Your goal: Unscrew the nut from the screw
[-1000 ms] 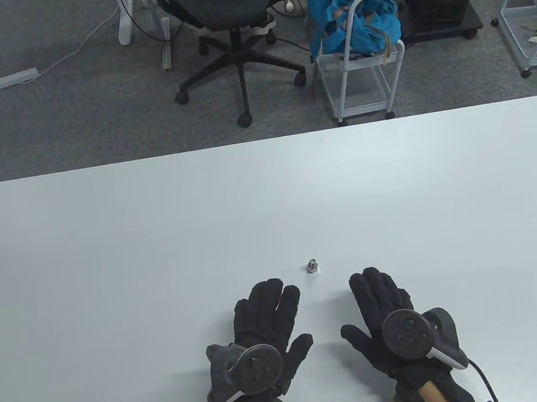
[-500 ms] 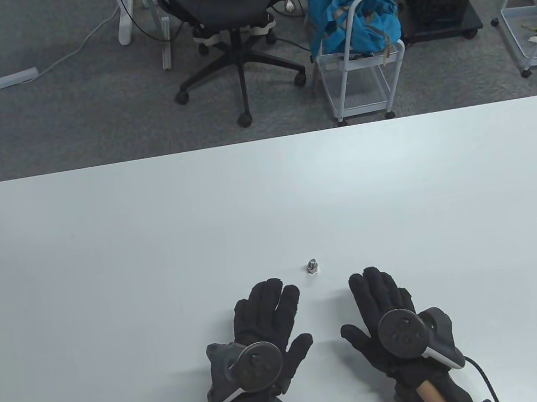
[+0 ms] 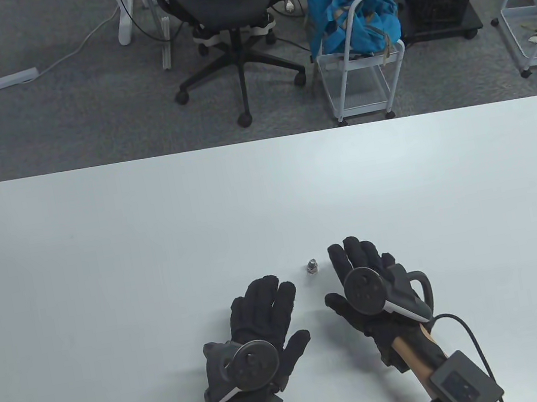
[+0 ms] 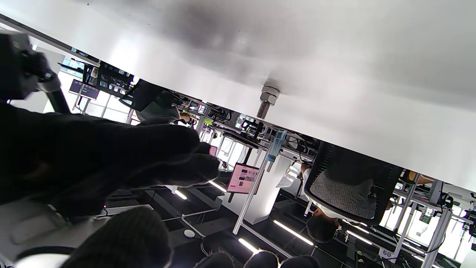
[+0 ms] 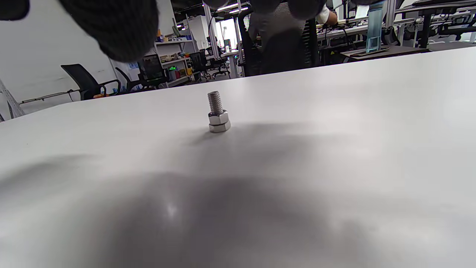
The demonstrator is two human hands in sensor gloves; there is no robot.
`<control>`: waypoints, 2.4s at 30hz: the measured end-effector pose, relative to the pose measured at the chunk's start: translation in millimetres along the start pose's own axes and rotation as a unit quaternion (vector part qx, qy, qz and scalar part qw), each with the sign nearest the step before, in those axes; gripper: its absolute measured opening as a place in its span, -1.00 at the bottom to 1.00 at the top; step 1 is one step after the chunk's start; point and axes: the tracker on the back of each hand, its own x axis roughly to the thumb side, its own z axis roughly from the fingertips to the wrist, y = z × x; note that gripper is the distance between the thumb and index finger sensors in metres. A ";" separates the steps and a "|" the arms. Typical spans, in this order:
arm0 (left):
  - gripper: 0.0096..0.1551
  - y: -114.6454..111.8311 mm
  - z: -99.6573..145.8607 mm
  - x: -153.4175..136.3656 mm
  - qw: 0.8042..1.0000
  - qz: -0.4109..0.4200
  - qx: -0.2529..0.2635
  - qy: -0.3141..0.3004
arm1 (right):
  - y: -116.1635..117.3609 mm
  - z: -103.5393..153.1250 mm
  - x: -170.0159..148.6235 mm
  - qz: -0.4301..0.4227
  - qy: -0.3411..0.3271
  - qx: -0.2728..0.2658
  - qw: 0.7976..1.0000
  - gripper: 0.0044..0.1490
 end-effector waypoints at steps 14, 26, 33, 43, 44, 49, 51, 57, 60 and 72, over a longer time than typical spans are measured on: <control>0.03 5.5 0.3 -5.2 1.000 -0.001 0.007 0.012 | 30.4 -77.5 22.8 0.059 0.034 0.048 0.997 -0.01; 0.03 6.5 -0.5 -8.1 1.000 0.002 0.007 0.020 | 44.3 -90.0 27.6 0.114 0.038 0.038 0.992 -0.29; 0.03 3.0 -0.3 -5.9 1.000 -0.003 0.007 0.013 | 33.0 -74.7 33.5 0.127 0.008 -0.017 0.992 -0.34; -0.04 -4.2 1.9 9.9 0.997 0.019 0.063 -0.030 | -31.2 8.9 46.3 0.041 -0.016 -0.097 0.994 -0.33; -0.04 -4.7 1.9 11.3 0.997 0.028 0.065 -0.033 | -36.3 19.9 47.3 0.027 -0.018 -0.105 0.994 -0.33; -0.11 -7.0 3.6 16.1 0.995 0.064 0.064 -0.030 | -43.6 56.6 45.8 -0.064 -0.028 -0.127 0.990 -0.33; -0.15 -8.0 4.5 17.6 0.993 0.084 0.071 -0.033 | -40.8 67.6 42.2 -0.117 -0.033 -0.122 0.985 -0.34; -0.18 -12.4 6.2 20.8 0.984 0.154 0.079 -0.044 | -14.5 84.9 21.6 -0.297 -0.025 -0.104 0.949 -0.35; -0.20 -15.4 5.3 21.0 0.982 0.175 0.062 -0.039 | 2.1 82.7 9.6 -0.391 -0.022 -0.096 0.915 -0.35; -0.42 -15.8 5.6 13.5 0.966 0.243 0.082 -0.018 | 29.0 82.3 -5.8 -0.556 -0.019 -0.083 0.827 -0.35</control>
